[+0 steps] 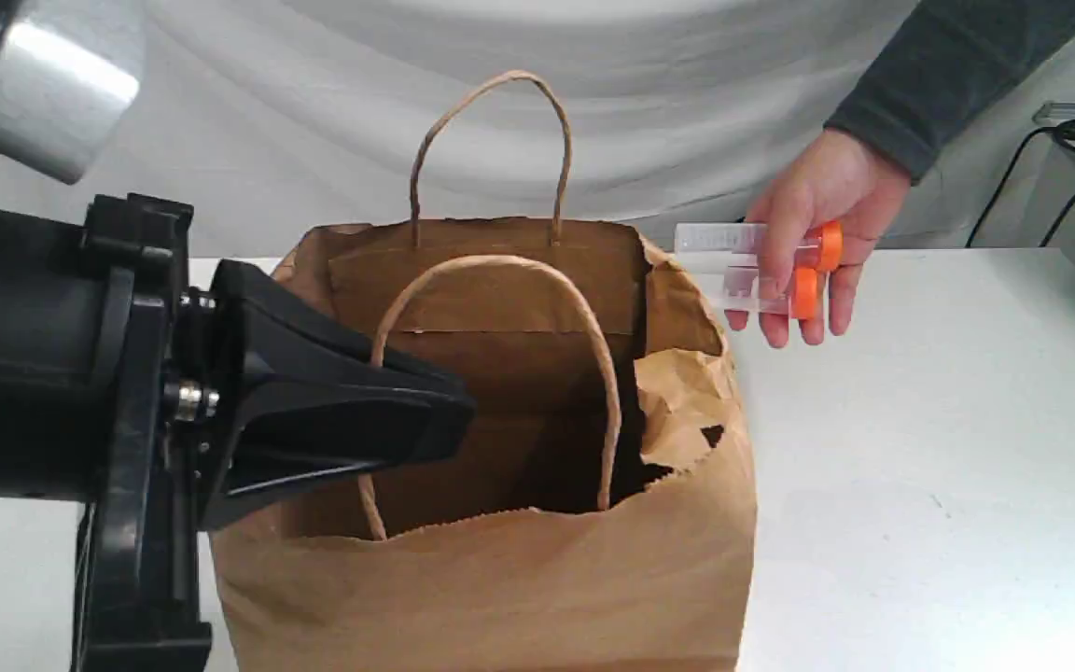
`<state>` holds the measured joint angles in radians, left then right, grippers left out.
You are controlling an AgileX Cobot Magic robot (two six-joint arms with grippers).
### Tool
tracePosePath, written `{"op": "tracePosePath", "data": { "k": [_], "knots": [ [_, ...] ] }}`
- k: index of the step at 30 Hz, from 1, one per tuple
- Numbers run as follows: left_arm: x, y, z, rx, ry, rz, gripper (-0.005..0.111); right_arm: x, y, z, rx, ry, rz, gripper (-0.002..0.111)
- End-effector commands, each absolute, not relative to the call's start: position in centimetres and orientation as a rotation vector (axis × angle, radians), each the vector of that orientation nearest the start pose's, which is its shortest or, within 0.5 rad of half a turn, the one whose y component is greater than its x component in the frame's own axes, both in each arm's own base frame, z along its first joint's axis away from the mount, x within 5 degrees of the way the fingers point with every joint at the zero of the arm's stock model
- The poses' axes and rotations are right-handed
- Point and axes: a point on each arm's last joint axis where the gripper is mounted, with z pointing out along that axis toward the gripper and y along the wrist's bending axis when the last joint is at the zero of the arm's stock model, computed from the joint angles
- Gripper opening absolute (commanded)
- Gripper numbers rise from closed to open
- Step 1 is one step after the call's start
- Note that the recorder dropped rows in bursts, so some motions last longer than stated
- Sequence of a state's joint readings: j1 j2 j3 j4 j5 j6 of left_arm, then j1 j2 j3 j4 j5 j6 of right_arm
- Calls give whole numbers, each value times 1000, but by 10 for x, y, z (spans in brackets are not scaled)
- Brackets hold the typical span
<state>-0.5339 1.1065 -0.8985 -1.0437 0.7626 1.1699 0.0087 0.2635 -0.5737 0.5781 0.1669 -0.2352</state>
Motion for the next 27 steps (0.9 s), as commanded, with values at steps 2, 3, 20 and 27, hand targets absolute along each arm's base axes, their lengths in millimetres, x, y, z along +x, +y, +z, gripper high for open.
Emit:
{"op": "tracePosePath", "data": {
  "k": [2, 3, 20, 27],
  "knots": [
    [162, -160, 346, 1150, 1777, -848, 0, 83, 16, 426, -11, 1462, 272, 0],
    [162, -160, 346, 1150, 1777, -848, 0, 92, 18, 436, -37, 1497, 273, 0],
    [165, -160, 347, 1126, 1774, -827, 0, 244, 54, 501, -464, 1949, 555, 0],
    [165, -160, 347, 1126, 1774, -827, 0, 288, 89, 474, -744, 2008, 607, 0]
  ]
}}
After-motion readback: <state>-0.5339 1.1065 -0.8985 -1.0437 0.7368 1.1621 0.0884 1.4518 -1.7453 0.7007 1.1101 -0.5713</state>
